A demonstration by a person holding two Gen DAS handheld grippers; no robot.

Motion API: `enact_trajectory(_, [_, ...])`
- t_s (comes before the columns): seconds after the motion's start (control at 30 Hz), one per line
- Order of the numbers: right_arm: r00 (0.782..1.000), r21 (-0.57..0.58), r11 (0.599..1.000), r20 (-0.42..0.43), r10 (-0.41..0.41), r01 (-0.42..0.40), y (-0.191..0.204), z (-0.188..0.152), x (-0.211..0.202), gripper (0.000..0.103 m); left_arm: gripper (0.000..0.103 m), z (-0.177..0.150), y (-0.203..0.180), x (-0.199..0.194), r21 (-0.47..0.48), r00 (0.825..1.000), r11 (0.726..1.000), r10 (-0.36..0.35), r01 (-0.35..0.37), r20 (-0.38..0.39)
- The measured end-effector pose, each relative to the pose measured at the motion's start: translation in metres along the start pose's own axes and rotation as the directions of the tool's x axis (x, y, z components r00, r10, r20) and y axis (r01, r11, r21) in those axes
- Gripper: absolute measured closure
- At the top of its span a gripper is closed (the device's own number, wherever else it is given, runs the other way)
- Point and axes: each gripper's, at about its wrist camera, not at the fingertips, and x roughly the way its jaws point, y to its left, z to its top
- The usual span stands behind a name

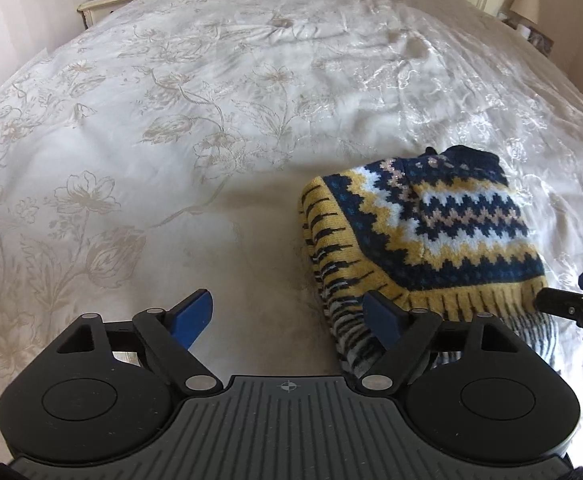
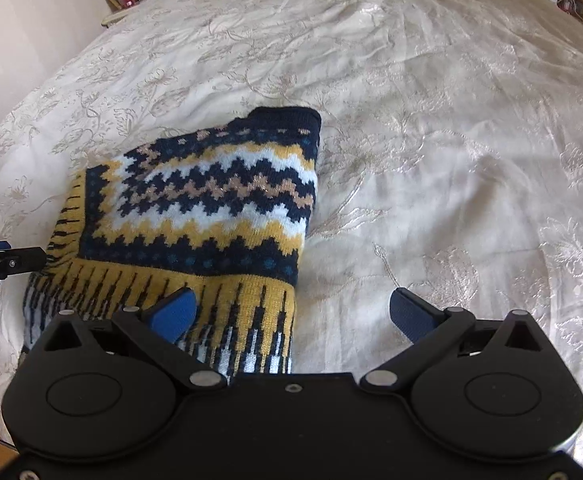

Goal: Fold small clothes

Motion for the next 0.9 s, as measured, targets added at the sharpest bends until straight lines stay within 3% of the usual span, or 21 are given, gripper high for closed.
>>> enact_trajectory(0.03, [1.0, 0.001, 1.0, 0.018, 0.012, -0.012, 0.001, 0.0, -0.007, 0.001, 0.018, 0.0, -0.003, -0.007, -0.004, 1.0, 1.0, -0.005, 0.005, 0.003])
enact_trajectory(0.07, [0.999, 0.002, 1.0, 0.034, 0.022, -0.022, 0.002, -0.001, -0.014, 0.001, 0.007, 0.0, -0.007, -0.014, -0.007, 1.0, 1.0, -0.007, 0.008, 0.006])
enact_trajectory(0.1, [0.998, 0.002, 1.0, 0.051, 0.026, -0.026, 0.003, -0.001, -0.021, 0.001, 0.002, 0.0, -0.011, -0.02, -0.003, 1.0, 1.0, -0.004, 0.004, 0.009])
enact_trajectory(0.27, [0.993, -0.009, 0.999, 0.107, 0.041, -0.04, 0.008, -0.006, -0.055, 0.001, 0.002, -0.001, -0.038, -0.05, 0.043, 0.999, 0.998, 0.044, -0.045, 0.019])
enact_trajectory(0.4, [0.989, -0.019, 0.999, 0.139, 0.045, -0.042, 0.011, -0.012, -0.08, 0.001, 0.002, -0.003, -0.048, -0.074, 0.02, 0.999, 0.999, 0.03, -0.03, 0.031])
enact_trajectory(0.67, [0.97, -0.031, 0.998, 0.237, 0.061, -0.055, 0.016, -0.026, -0.13, 0.001, 0.003, -0.01, -0.07, -0.12, 0.024, 0.99, 0.993, 0.115, -0.117, 0.085])
enact_trajectory(0.8, [0.969, -0.011, 0.999, 0.244, 0.044, -0.043, 0.018, -0.03, -0.146, 0.001, 0.003, -0.015, -0.072, -0.137, 0.001, 0.989, 0.994, 0.112, -0.112, 0.096])
enact_trajectory(0.9, [0.964, -0.009, 0.999, 0.261, 0.052, -0.051, 0.019, -0.036, -0.157, 0.001, 0.003, -0.019, -0.075, -0.148, -0.013, 0.982, 0.988, 0.157, -0.157, 0.107])
